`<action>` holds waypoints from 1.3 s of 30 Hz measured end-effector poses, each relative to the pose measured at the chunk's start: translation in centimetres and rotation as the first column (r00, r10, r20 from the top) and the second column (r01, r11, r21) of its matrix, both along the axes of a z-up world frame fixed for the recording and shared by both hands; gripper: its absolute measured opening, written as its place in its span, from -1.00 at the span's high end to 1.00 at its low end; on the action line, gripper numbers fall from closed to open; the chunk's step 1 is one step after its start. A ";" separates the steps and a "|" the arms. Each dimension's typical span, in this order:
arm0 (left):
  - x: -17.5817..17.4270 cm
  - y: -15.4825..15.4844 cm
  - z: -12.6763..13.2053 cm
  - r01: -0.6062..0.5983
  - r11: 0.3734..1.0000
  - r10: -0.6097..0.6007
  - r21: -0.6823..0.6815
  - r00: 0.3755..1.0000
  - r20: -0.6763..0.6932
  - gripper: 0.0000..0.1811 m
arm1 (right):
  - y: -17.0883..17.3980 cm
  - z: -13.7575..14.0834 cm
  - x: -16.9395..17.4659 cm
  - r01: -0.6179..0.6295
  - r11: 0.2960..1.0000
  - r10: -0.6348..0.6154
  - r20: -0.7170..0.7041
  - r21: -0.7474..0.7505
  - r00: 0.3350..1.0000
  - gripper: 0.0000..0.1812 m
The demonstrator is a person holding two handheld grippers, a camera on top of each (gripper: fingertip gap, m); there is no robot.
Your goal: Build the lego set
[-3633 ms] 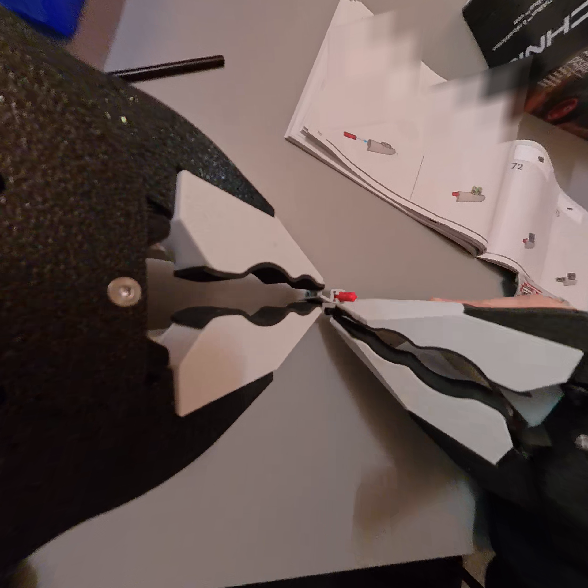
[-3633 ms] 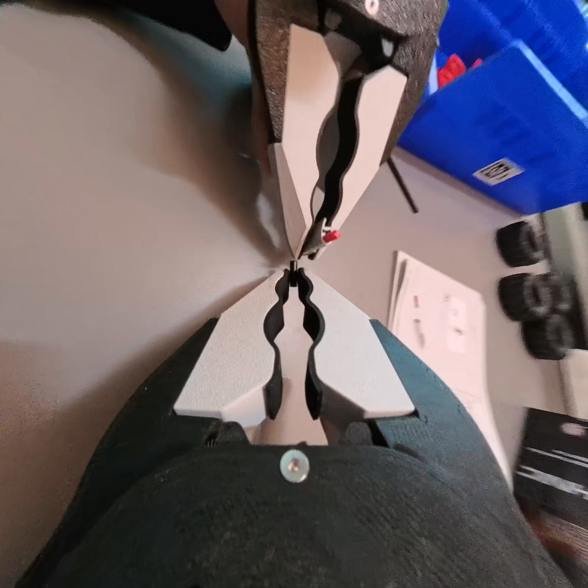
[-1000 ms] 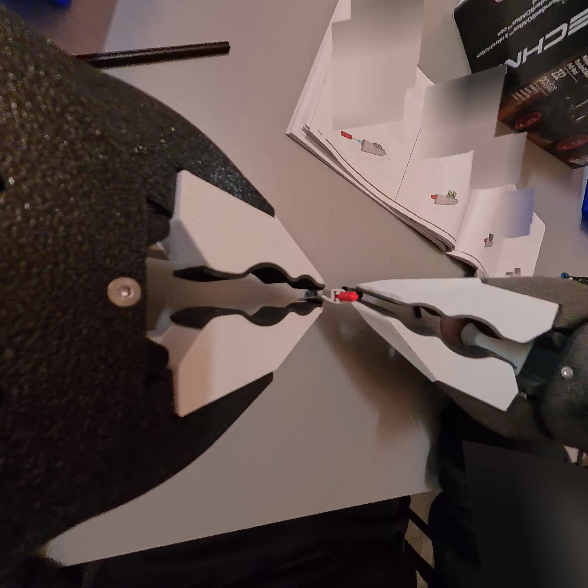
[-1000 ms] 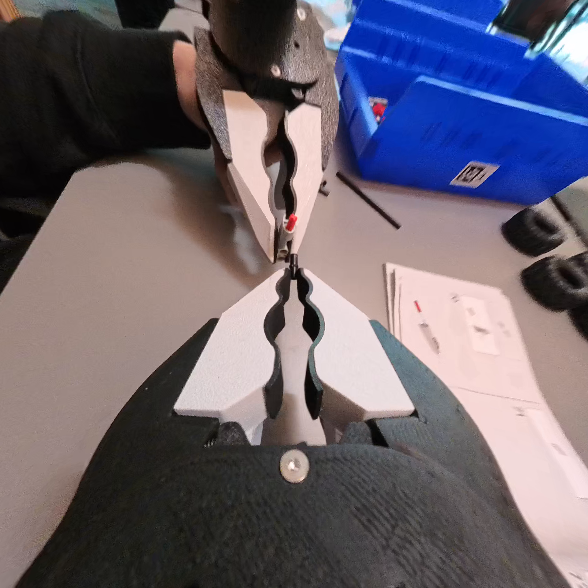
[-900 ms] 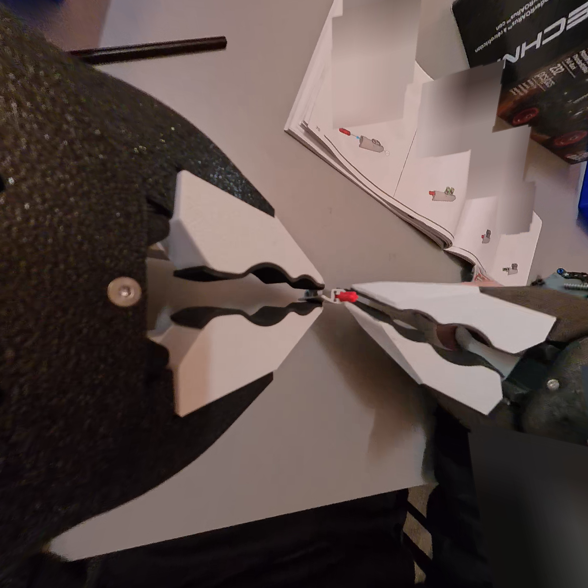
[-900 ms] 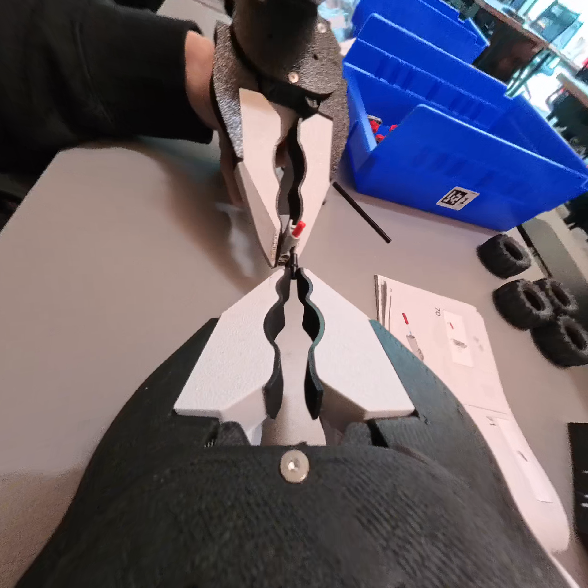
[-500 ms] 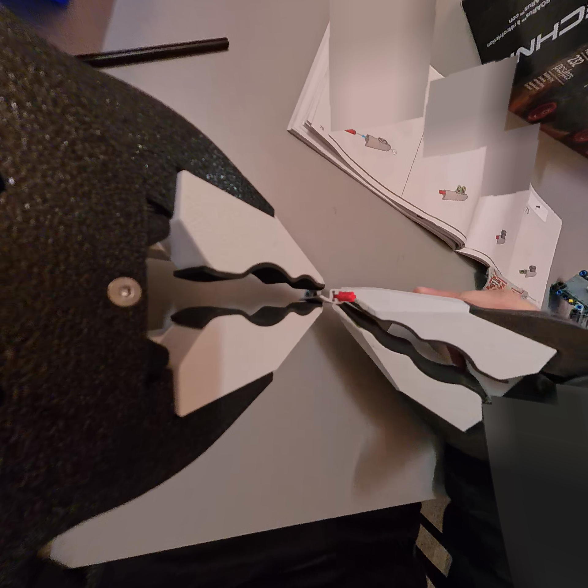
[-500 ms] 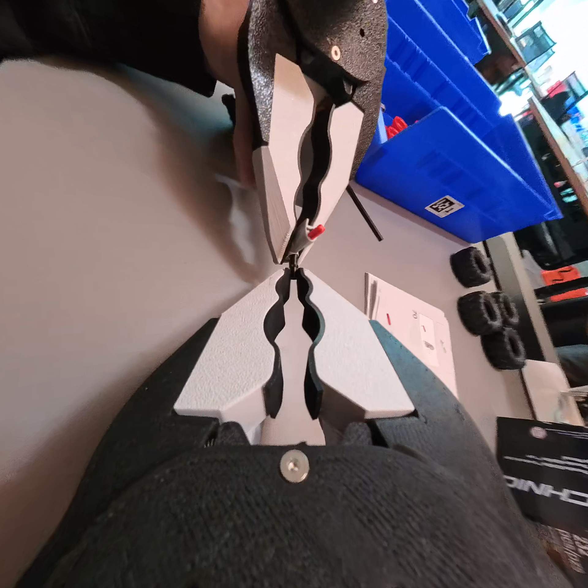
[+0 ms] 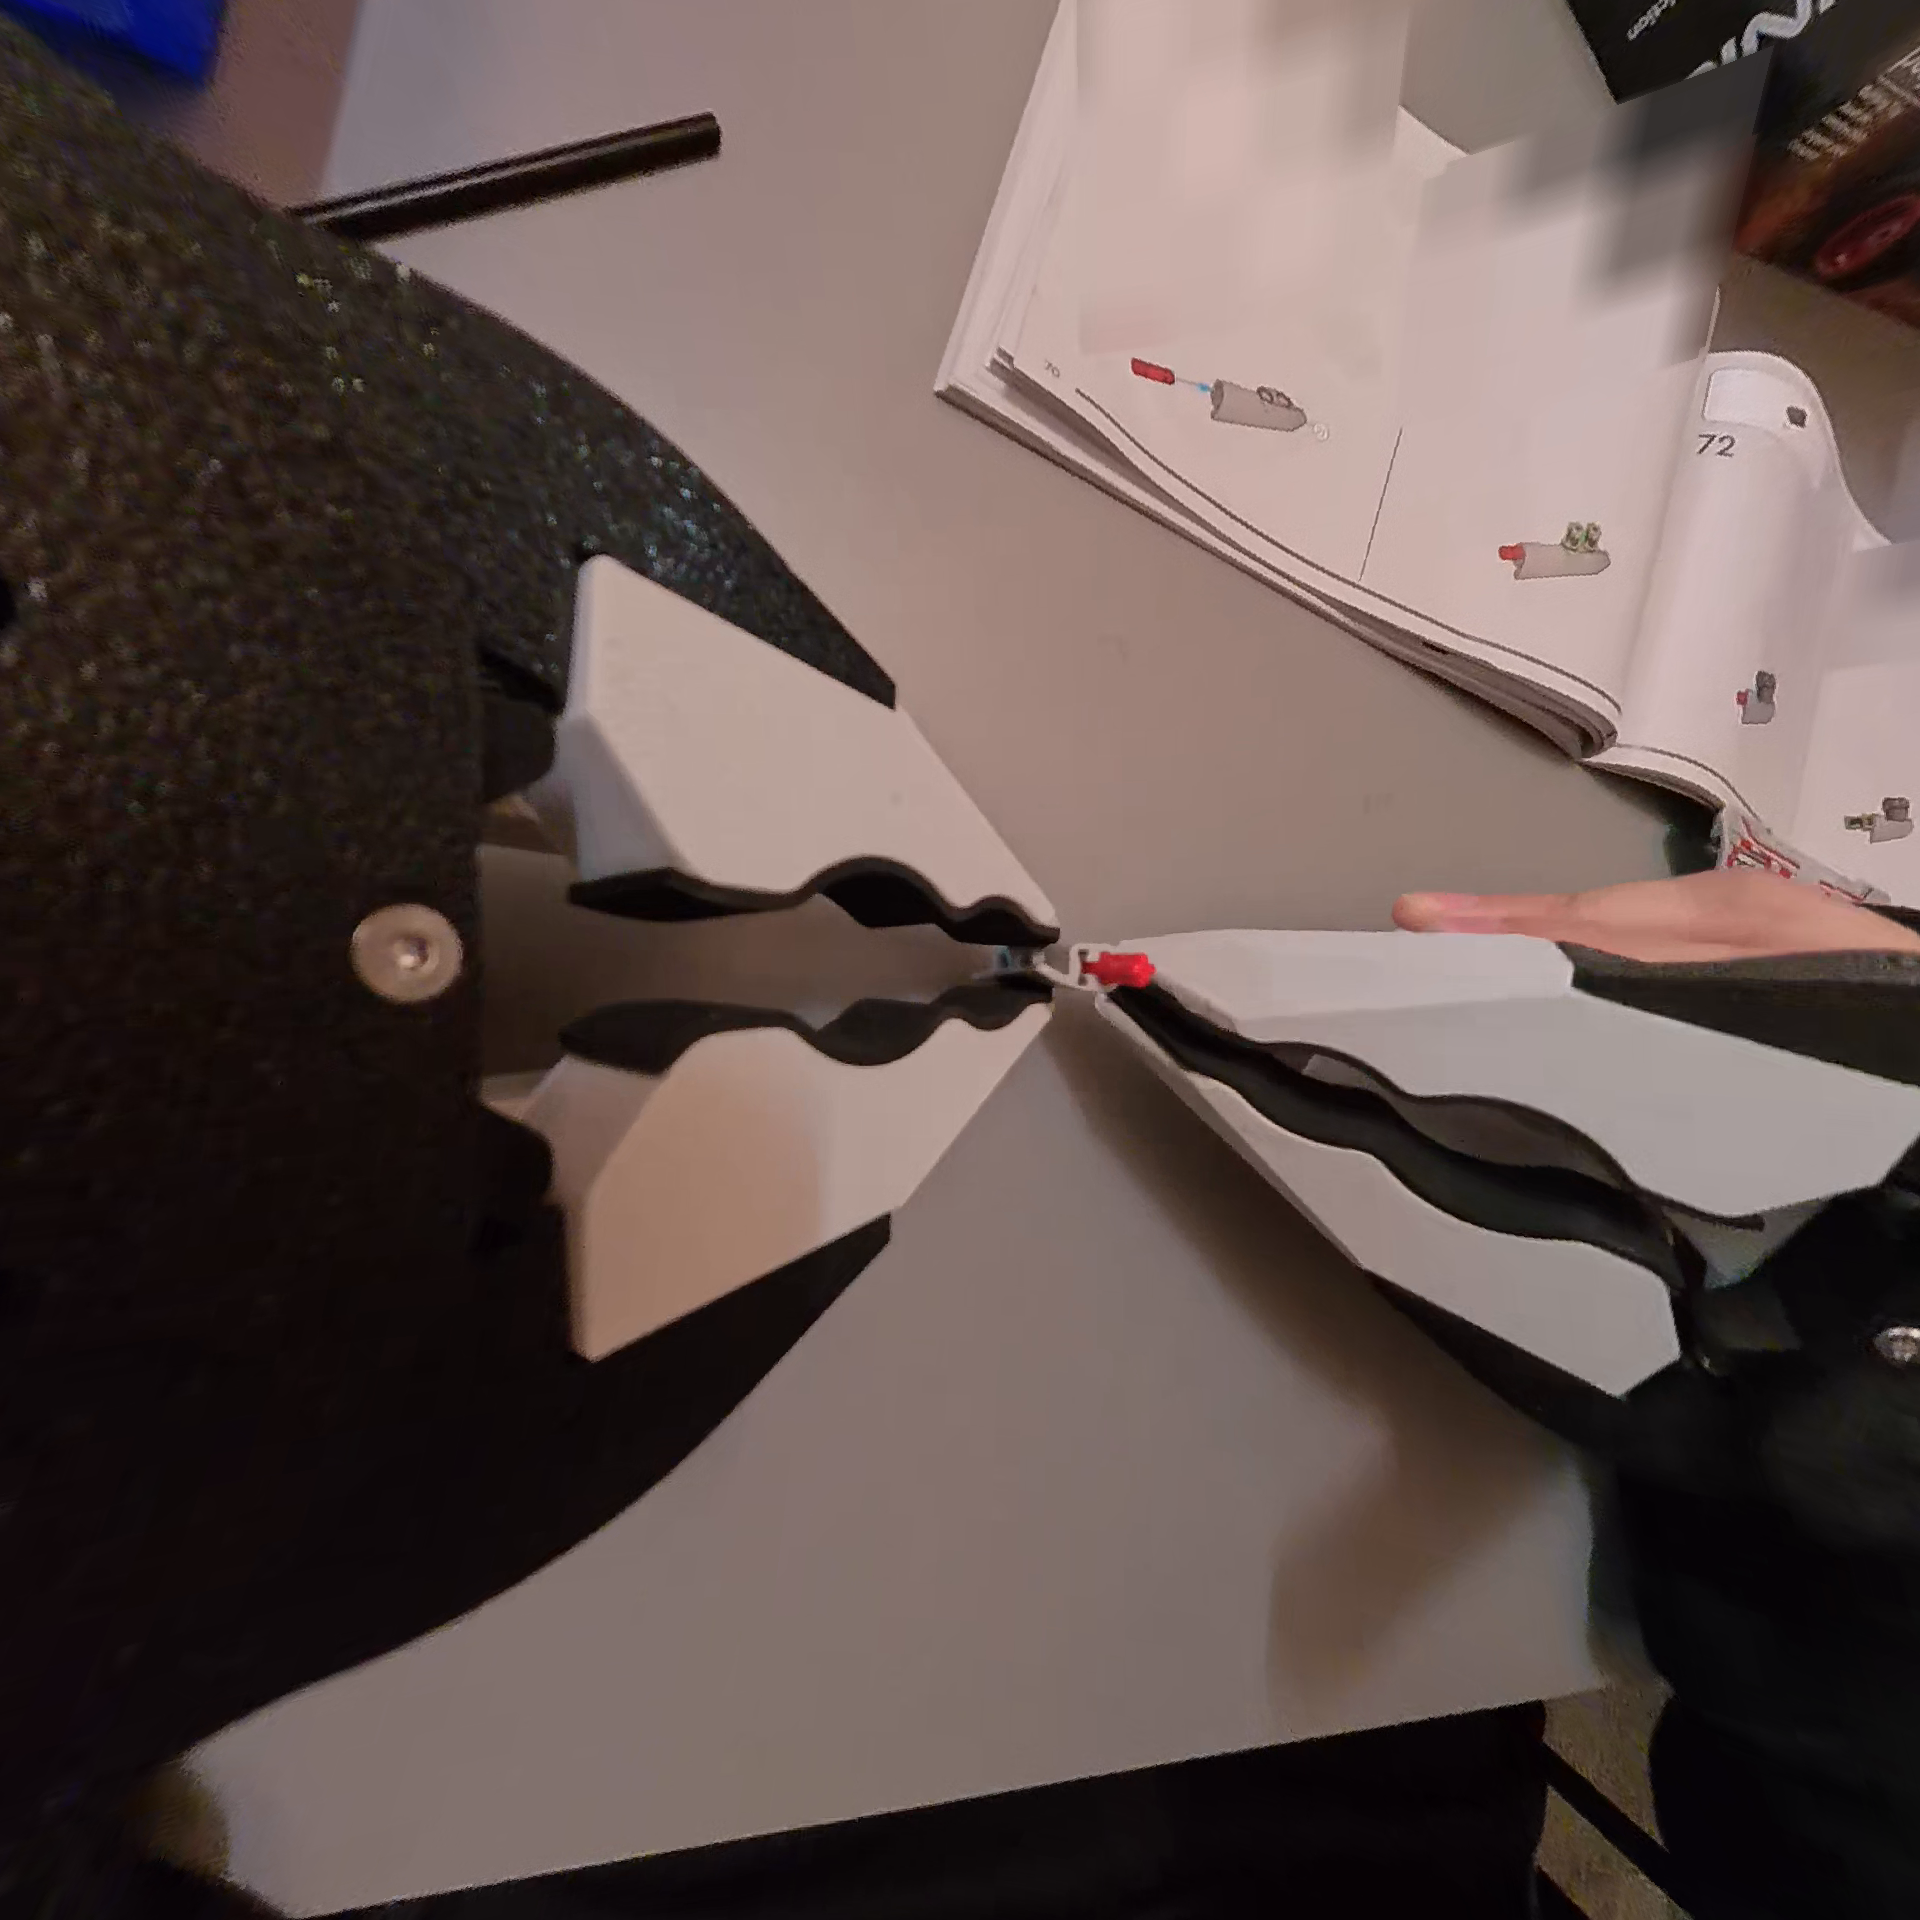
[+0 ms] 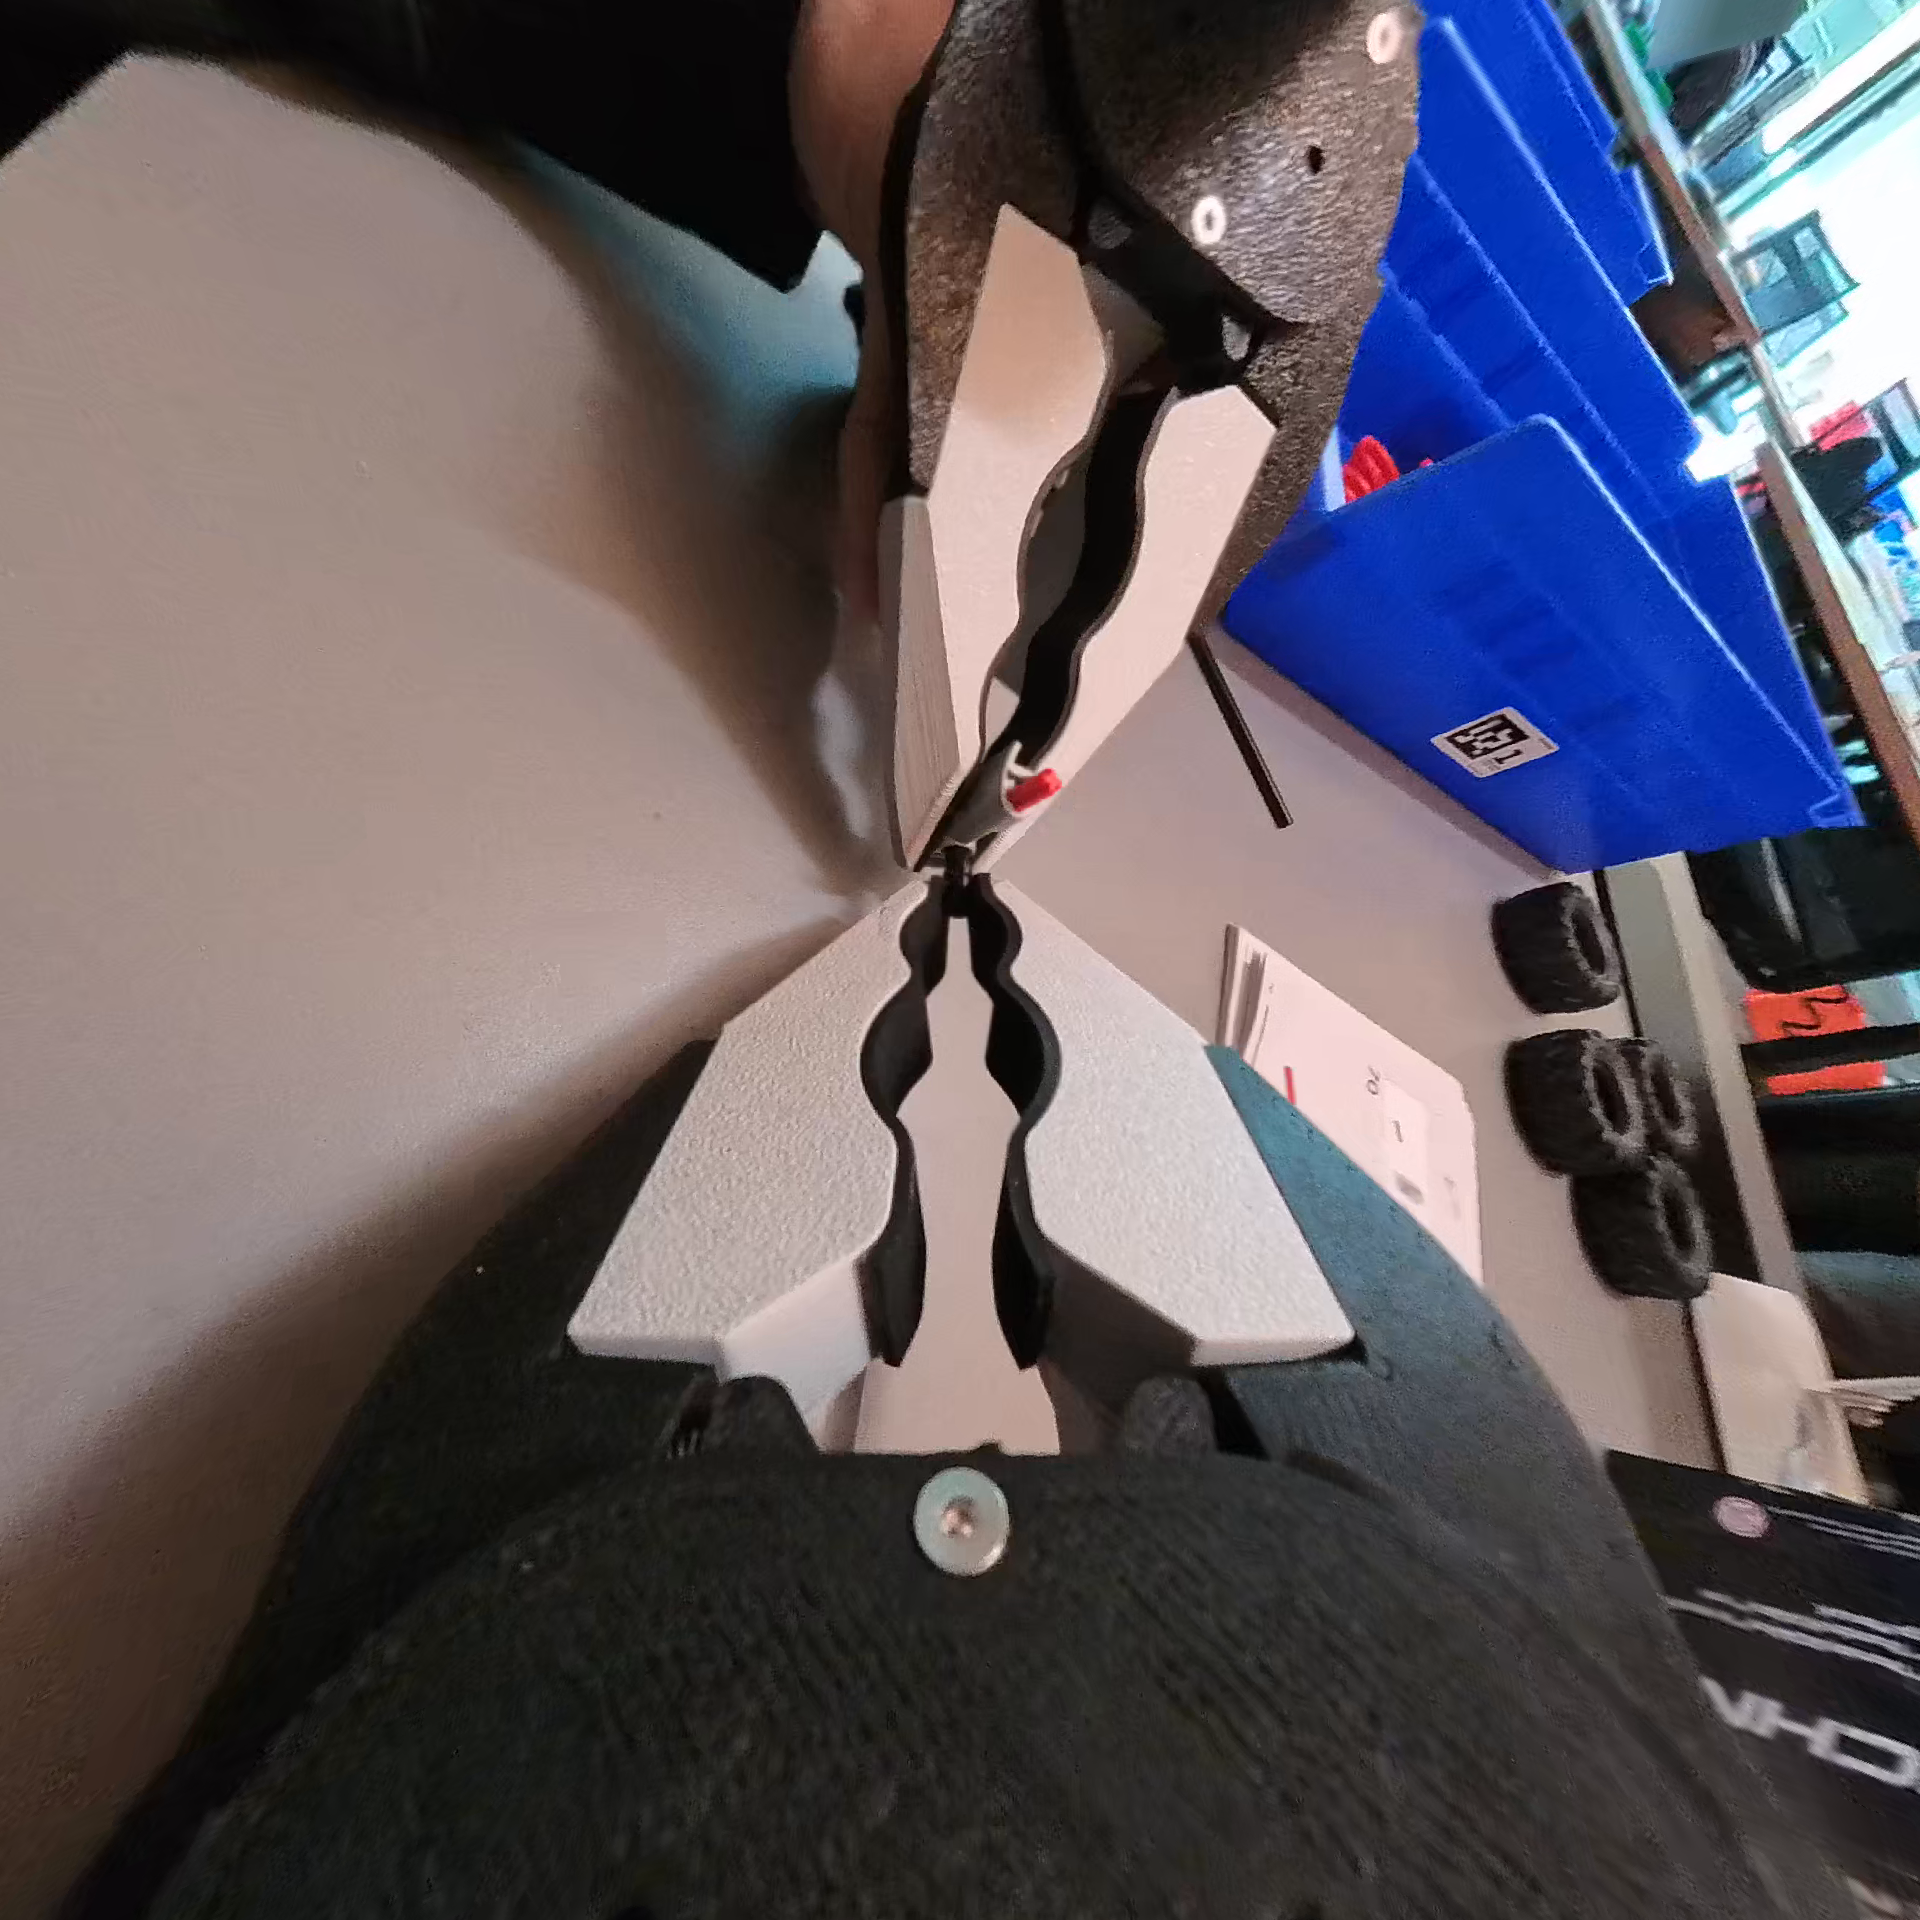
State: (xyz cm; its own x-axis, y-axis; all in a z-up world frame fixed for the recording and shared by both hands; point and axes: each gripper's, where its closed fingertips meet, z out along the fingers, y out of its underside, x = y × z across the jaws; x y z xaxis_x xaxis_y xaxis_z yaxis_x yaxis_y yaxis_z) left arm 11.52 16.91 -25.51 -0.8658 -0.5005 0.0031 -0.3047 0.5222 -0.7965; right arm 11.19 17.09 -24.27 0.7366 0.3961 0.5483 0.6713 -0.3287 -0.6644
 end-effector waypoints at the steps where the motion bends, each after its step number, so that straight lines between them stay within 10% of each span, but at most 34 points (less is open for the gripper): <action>1: 0.0 0.0 0.2 0.002 1.000 -0.002 -0.010 1.000 0.009 0.95 | 0.0 0.3 0.0 0.005 1.000 -0.004 -0.044 0.009 0.999 0.96; 15: -0.2 -0.2 2.5 0.041 0.991 -0.029 -0.124 0.994 0.103 0.95 | 0.0 1.8 -0.2 -0.015 0.999 0.025 -0.230 0.045 0.973 0.96; 34: 0.4 0.1 -0.7 -0.019 0.997 0.018 0.078 1.000 0.017 0.95 | 0.0 -0.6 0.3 0.026 0.997 -0.001 0.316 -0.074 0.949 0.96; 39: 0.5 0.1 -0.6 -0.016 0.997 0.014 0.075 0.999 0.033 0.95 | 0.1 -0.6 0.3 0.016 0.998 -0.009 0.115 -0.061 0.993 0.96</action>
